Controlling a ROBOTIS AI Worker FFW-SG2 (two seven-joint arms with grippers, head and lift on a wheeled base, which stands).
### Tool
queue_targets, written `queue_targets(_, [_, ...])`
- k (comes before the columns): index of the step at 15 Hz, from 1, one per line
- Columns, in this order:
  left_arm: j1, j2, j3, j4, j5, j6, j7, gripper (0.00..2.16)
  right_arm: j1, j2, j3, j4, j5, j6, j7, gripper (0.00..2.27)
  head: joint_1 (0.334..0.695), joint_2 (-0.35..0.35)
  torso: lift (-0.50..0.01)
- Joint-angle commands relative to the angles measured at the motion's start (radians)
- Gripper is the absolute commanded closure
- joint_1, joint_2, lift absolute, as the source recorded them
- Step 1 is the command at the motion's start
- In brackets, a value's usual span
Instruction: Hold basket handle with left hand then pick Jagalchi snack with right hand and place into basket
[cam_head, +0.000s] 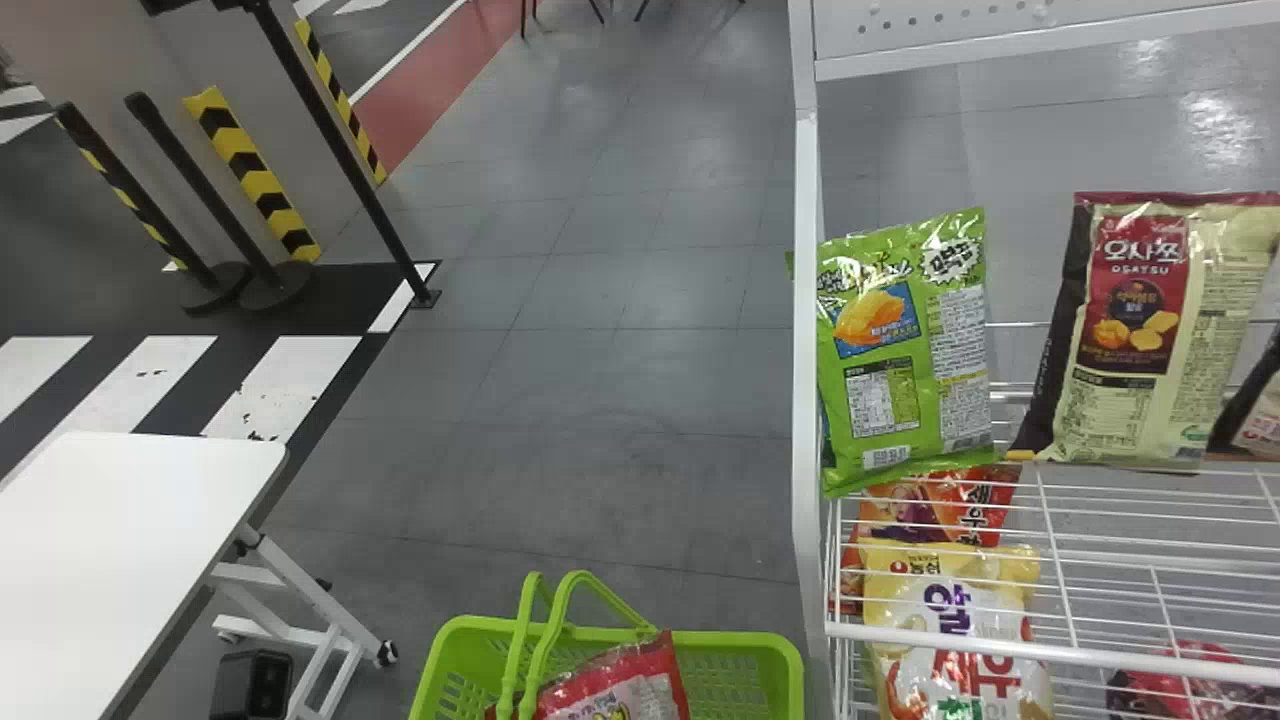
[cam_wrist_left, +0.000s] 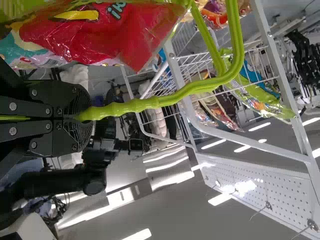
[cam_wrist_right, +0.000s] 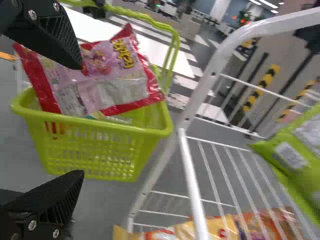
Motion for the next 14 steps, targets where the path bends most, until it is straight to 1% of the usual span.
queue_targets(1, [-0.008, -0.001, -0.001, 0.013, -0.002, 0.002, -0.010, 2.15, 0.089, 0.006, 0.001, -0.003, 0.075, -0.290, 0.001, 0.06, 0.695, 0.350, -0.009])
queue_targets(2, [-0.009, -0.001, -0.001, 0.021, -0.002, -0.001, -0.010, 2.15, 0.116, 0.013, 0.001, 0.003, 0.109, -0.385, 0.001, 0.06, 0.695, 0.350, -0.009])
queue_targets(4, [-0.015, -0.001, -0.005, 0.029, -0.006, -0.001, -0.010, 2.15, 0.167, 0.032, 0.013, 0.034, 0.213, -0.628, 0.002, 0.06, 0.695, 0.350, -0.009])
queue_targets(5, [-0.020, -0.001, -0.006, 0.029, -0.009, -0.001, -0.010, 2.15, 0.181, 0.033, 0.021, 0.061, 0.250, -0.741, 0.001, 0.06, 0.695, 0.350, -0.009])
queue_targets(7, [-0.023, -0.001, -0.009, 0.029, -0.012, 0.002, -0.010, 2.15, 0.209, 0.040, 0.024, 0.137, 0.290, -0.984, 0.001, 0.07, 0.695, 0.350, -0.009])
queue_targets(10, [-0.028, -0.003, -0.008, 0.030, -0.020, 0.002, -0.010, 2.15, 0.255, 0.040, 0.037, 0.247, 0.382, -1.364, -0.001, 0.07, 0.695, 0.350, -0.009])
queue_targets(14, [-0.031, -0.009, -0.009, 0.030, -0.034, 0.002, -0.010, 2.15, 0.273, 0.040, 0.028, 0.443, 0.397, -1.695, -0.016, 0.08, 0.695, 0.350, -0.009])
